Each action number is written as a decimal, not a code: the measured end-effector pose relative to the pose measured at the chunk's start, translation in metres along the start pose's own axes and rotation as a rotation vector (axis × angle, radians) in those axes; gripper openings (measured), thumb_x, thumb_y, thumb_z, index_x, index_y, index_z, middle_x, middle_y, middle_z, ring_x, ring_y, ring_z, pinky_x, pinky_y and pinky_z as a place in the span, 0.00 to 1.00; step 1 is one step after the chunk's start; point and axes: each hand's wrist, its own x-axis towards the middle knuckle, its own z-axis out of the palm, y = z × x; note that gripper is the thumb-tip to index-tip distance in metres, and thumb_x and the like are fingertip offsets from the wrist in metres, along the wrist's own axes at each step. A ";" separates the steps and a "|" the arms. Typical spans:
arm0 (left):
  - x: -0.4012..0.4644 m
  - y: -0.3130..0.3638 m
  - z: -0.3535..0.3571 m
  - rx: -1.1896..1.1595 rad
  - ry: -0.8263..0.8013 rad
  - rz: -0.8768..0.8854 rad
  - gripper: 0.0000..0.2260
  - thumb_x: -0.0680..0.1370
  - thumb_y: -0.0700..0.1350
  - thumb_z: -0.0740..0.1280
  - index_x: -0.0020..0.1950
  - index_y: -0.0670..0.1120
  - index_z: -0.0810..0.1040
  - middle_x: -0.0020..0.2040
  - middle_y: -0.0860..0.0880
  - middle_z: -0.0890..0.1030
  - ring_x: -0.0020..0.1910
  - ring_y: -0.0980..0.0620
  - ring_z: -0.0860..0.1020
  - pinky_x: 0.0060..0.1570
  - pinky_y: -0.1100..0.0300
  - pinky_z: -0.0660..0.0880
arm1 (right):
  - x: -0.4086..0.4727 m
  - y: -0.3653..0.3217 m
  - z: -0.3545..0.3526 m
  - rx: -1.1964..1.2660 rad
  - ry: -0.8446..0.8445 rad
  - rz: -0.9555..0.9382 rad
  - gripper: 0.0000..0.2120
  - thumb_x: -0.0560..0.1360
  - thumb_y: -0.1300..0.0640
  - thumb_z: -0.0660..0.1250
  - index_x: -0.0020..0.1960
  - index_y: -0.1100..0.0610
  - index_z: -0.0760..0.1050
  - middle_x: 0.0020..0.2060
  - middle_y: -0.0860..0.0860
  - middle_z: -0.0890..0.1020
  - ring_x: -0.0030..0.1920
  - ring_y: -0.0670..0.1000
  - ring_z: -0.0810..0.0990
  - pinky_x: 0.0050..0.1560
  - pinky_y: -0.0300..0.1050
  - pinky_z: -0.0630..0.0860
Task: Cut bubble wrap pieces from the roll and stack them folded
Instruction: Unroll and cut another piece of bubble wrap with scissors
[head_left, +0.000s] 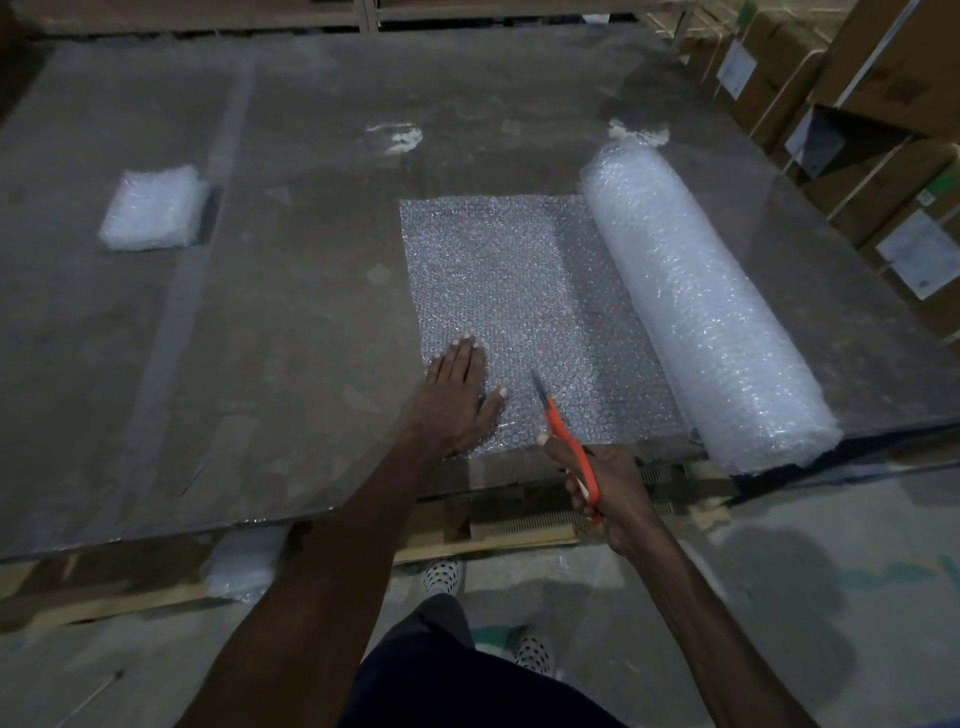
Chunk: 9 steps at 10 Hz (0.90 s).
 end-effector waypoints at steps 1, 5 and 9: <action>0.000 0.000 -0.001 -0.004 0.001 0.002 0.34 0.84 0.61 0.49 0.82 0.40 0.48 0.82 0.41 0.47 0.81 0.45 0.44 0.77 0.50 0.41 | 0.001 0.003 -0.002 0.003 -0.015 -0.030 0.14 0.71 0.49 0.79 0.40 0.59 0.80 0.25 0.54 0.74 0.20 0.46 0.68 0.20 0.36 0.64; -0.002 0.001 -0.001 -0.022 -0.006 -0.006 0.34 0.84 0.62 0.48 0.82 0.41 0.46 0.82 0.42 0.45 0.81 0.46 0.43 0.78 0.50 0.40 | 0.015 -0.009 0.003 -0.025 -0.004 0.008 0.20 0.70 0.45 0.79 0.44 0.62 0.81 0.25 0.52 0.75 0.21 0.47 0.69 0.22 0.36 0.65; -0.003 0.001 -0.002 -0.018 -0.012 -0.006 0.34 0.84 0.62 0.47 0.82 0.41 0.45 0.82 0.42 0.44 0.81 0.46 0.42 0.77 0.52 0.39 | 0.018 -0.004 0.004 -0.022 0.016 -0.007 0.30 0.70 0.46 0.79 0.52 0.74 0.79 0.26 0.53 0.75 0.20 0.46 0.69 0.21 0.35 0.65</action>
